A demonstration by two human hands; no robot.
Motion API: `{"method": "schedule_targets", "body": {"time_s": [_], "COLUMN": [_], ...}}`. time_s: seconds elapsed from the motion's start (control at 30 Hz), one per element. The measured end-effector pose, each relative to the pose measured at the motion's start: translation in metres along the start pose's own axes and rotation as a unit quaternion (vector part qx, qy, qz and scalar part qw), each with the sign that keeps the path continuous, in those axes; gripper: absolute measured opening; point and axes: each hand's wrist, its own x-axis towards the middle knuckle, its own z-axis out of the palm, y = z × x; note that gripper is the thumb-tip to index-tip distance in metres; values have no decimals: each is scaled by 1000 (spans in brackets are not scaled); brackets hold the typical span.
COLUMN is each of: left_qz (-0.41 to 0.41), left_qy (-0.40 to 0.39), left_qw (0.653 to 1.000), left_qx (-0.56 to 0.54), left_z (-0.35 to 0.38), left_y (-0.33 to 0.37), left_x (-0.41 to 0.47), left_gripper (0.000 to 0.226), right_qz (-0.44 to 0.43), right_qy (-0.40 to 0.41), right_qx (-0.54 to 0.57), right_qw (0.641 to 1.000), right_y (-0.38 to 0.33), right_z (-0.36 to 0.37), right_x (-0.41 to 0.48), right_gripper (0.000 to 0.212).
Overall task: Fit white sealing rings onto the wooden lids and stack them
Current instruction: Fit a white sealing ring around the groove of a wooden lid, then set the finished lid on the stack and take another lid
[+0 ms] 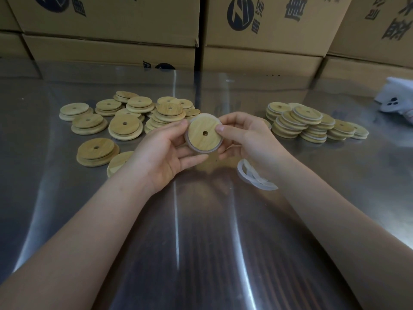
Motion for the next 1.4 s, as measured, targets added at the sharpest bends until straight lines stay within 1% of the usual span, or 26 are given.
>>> {"method": "schedule_targets", "body": {"time_s": [0.1, 0.23, 0.37, 0.47, 0.53, 0.57, 0.63, 0.7, 0.77, 0.83, 0.87, 0.93, 1.0, 1.07, 1.23, 1.4], "left_qz": [2, 5, 17, 59, 113, 145, 199, 218, 197, 142, 105, 34, -16, -48, -84, -98], "left_qy": [10, 33, 55, 87, 123, 142, 177, 207, 229, 244, 247, 244, 238, 228, 213, 191], "left_qw": [1000, 997, 990, 972, 942, 919, 863, 807, 752, 695, 676, 652, 636, 624, 630, 623], "left_qx": [26, 70, 131, 210, 290, 338, 430, 508, 586, 661, 687, 717, 734, 746, 742, 752], "left_z": [-1, -1, 2, 7, 8, 8, 8, 6, 3, 0, 0, 0, 0, 0, 0, -1], "left_y": [0, 0, 0, -2, -4, -4, -4, -2, 1, 6, 8, 11, 13, 14, 16, 16], "left_x": [0, -1, -4, -6, -7, -7, -9, -11, -13, -15, -16, -19, -20, -21, -21, -22], "left_gripper": [26, 22, 19, 20, 22, 24, 25, 22, 19, 20, 23, 34, 42, 46, 43, 37], "right_qz": [9, 6, 3, 22, 27, 28, 31, 34, 37, 45, 47, 52, 61, 61, 15, 19], "right_qy": [37, 114, 174, 216, 237, 246, 263, 278, 290, 299, 301, 301, 298, 293, 294, 258], "right_qx": [54, 106, 107, 98, 86, 81, 73, 54, 8, -38, -54, -81, -113, -146, -269, -352], "right_qw": [998, 988, 979, 971, 967, 965, 962, 959, 956, 953, 951, 949, 946, 943, 917, 900], "right_y": [-3, -4, -2, 3, 7, 8, 11, 14, 16, 18, 20, 21, 22, 23, 25, 28], "right_z": [-2, -13, -28, -37, -42, -44, -48, -51, -55, -58, -59, -60, -61, -62, -63, -64], "right_x": [2, 5, 9, 12, 13, 14, 16, 18, 20, 20, 21, 22, 23, 24, 20, 22], "right_gripper": [7, 19, 10, 9, 8, 9, 9, 7, 4, 4, 7, 15, 22, 27, 31, 40]}}
